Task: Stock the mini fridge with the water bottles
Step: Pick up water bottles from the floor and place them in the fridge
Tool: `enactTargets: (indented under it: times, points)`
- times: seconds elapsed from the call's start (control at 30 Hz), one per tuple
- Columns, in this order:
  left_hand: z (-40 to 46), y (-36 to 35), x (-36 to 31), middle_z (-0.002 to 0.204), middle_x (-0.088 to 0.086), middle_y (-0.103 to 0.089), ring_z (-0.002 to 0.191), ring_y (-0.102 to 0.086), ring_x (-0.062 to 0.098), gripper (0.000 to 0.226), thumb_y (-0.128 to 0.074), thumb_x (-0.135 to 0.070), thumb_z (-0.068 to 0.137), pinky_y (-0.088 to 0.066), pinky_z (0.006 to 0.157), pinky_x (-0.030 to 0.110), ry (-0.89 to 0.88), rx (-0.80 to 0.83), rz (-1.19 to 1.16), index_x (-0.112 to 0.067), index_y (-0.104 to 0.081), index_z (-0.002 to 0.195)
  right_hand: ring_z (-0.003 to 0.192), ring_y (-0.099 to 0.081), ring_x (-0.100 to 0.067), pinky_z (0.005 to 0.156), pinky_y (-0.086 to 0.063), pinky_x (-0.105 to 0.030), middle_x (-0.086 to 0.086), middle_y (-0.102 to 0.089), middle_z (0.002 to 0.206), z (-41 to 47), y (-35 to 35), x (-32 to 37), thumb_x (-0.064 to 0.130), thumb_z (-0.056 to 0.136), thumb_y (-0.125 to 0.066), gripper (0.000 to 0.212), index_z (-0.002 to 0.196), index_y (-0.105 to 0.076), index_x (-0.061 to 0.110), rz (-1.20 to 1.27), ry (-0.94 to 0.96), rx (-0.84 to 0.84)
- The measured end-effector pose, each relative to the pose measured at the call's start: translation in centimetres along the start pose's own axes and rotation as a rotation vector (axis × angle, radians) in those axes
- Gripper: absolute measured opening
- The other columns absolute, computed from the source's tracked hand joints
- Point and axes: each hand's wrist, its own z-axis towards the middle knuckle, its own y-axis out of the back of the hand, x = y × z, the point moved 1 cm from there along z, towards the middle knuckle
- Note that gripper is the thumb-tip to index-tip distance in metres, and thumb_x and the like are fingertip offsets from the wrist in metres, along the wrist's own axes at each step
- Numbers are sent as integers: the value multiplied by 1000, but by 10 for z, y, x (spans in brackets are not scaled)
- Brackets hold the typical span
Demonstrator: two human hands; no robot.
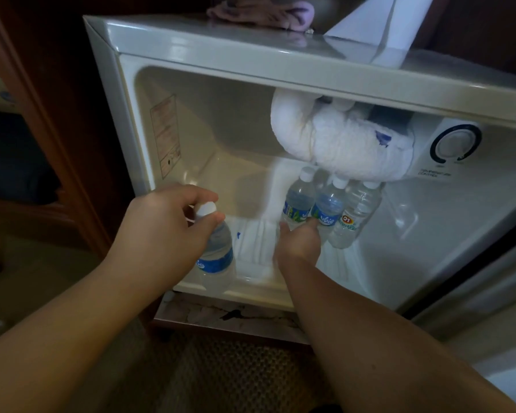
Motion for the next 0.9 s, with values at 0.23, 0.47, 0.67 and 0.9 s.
enactTargets:
  times: [0.23,0.47,0.67,0.9]
  points:
    - [16,-6,-4,111,-13,-71,90,-62,-8,32,-71,-38,92,-43,72,8,7,-5,-9,-32,-73,123,116,-61,-36,92,-54,-45,-16,-45,142,5,2,-4,34,88,-80,64,132,-48,0,-2,81,-31]
    - [44,-33,-8,105,-14,-72,87,-63,-6,29,-73,-35,93,-39,68,4,65,-13,-59,-28,-75,121,100,-58,-36,79,-55,-48,-16,-54,111,-22,10,-44,49,82,-75,59,116,-54,5,-388,483,36]
    - [68,-69,-16,107,-11,-74,91,-67,6,28,-75,-31,92,-52,82,21,120,-42,-125,-24,-76,119,159,6,-34,119,6,-71,-8,-3,173,-21,18,-78,65,103,-15,66,160,-16,32,-756,528,508]
    - [94,-103,-19,105,-4,-74,89,-67,9,36,-74,-32,92,-47,82,18,193,-30,-152,-21,-73,126,159,7,-34,118,3,-74,-5,-3,174,-24,17,-83,66,102,-15,68,161,-16,34,-736,558,457]
